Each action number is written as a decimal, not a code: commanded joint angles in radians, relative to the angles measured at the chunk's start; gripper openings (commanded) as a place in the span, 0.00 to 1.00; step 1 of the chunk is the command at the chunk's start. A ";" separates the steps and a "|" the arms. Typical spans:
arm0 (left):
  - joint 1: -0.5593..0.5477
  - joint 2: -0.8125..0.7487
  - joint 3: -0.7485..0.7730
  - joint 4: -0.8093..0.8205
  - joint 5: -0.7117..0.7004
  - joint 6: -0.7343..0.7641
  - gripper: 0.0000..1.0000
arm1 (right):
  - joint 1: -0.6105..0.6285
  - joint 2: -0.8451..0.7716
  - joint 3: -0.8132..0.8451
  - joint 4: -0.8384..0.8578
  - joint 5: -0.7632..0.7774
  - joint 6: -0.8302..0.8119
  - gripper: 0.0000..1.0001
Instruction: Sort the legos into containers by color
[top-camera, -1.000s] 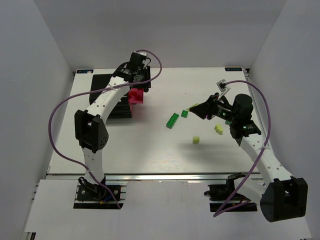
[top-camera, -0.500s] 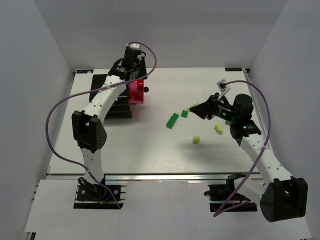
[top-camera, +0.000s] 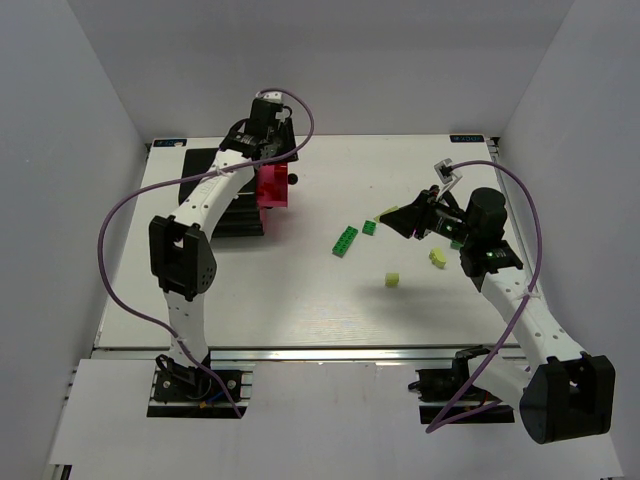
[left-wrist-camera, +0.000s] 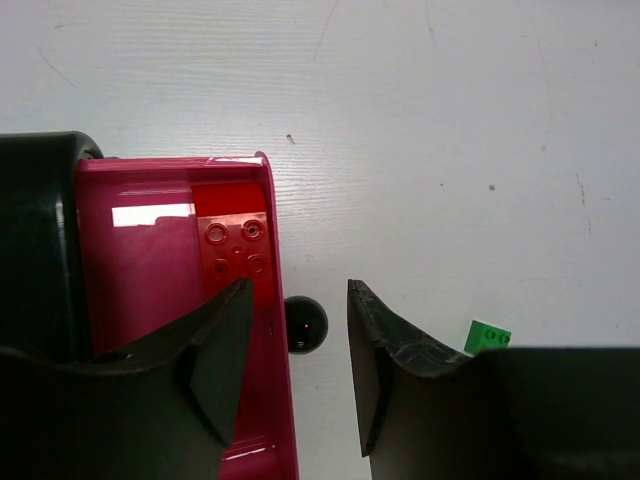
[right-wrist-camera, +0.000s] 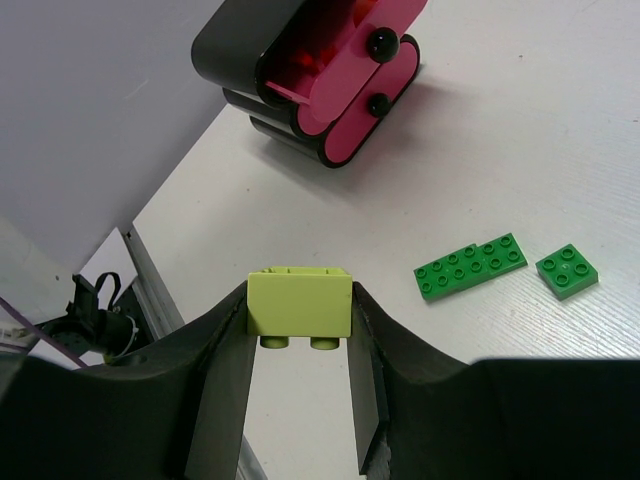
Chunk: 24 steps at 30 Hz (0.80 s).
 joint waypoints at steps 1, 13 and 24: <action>0.002 -0.011 0.021 0.022 0.047 -0.011 0.53 | -0.007 0.005 -0.005 0.046 -0.014 0.002 0.00; 0.002 -0.011 -0.021 0.016 0.011 -0.011 0.53 | -0.013 0.000 -0.007 0.045 -0.016 0.000 0.00; 0.002 0.010 -0.015 0.008 -0.008 -0.009 0.53 | -0.021 0.000 -0.005 0.045 -0.022 0.003 0.00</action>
